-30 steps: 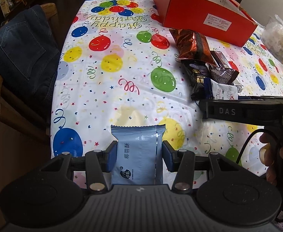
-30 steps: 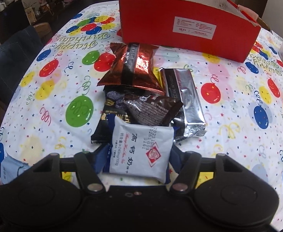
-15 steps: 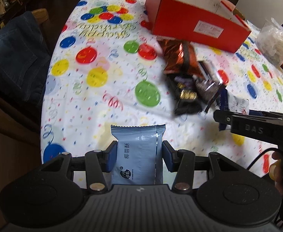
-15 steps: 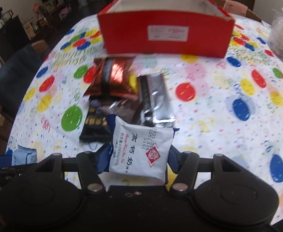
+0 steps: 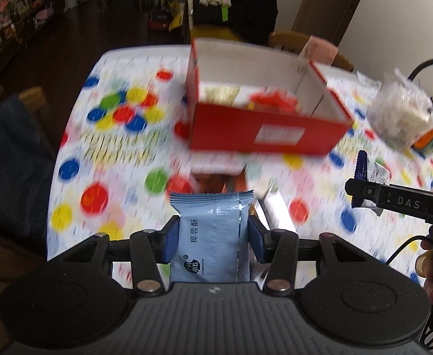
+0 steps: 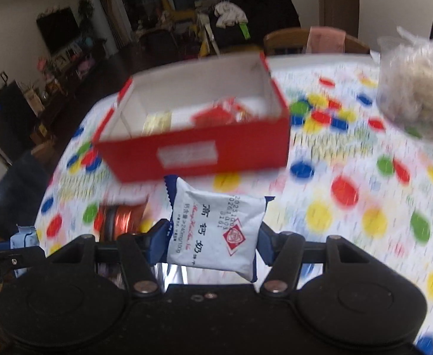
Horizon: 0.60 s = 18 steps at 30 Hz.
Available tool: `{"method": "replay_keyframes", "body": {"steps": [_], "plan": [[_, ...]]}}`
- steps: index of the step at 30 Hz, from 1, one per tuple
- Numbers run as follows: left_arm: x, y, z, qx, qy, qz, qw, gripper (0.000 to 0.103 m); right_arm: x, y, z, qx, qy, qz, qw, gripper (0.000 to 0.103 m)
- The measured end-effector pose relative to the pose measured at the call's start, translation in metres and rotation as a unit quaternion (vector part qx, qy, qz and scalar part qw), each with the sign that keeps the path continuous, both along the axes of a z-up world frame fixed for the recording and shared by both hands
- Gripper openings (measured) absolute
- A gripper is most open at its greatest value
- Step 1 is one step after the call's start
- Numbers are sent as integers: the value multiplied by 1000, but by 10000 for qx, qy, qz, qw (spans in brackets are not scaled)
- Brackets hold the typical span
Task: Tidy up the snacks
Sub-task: 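Carry the blue packet and white milk packet over the red box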
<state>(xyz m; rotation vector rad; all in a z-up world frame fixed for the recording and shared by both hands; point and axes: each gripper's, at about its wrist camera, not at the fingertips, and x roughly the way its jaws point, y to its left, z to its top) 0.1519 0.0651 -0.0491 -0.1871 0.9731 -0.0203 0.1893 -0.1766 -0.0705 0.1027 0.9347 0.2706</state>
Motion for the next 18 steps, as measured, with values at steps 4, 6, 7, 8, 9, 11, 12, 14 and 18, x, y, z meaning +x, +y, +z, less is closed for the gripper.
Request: {"method": "replay_keyframes", "body": {"steps": [4, 6, 7, 8, 9, 11, 12, 14, 18], "plan": [[35, -9, 21, 110, -227, -13, 9997, 48, 33, -11, 21, 43, -285, 79, 9996, 60], [53, -12, 30, 192, -305, -16, 9993, 48, 51, -14, 29, 68, -351, 174, 9992, 60], [63, -14, 34, 232, -324, 2, 9992, 48, 60, -14, 33, 89, -388, 241, 9989, 60], [72, -16, 37, 265, -347, 32, 9990, 48, 68, -14, 36, 90, -442, 321, 9985, 60], [80, -17, 39, 281, -362, 55, 9989, 48, 76, -13, 39, 61, -509, 426, 9978, 60], [96, -19, 43, 314, -364, 128, 9988, 48, 91, -11, 43, 29, -565, 581, 9967, 60], [104, -21, 45, 343, -368, 158, 9986, 48, 98, -11, 44, 50, -568, 650, 9963, 60], [120, -23, 48, 368, -362, 200, 9985, 48, 113, -8, 46, 28, -586, 785, 9952, 60], [155, -30, 49, 477, -287, 287, 9980, 48, 143, -1, 44, -94, -591, 980, 9934, 60]]}}
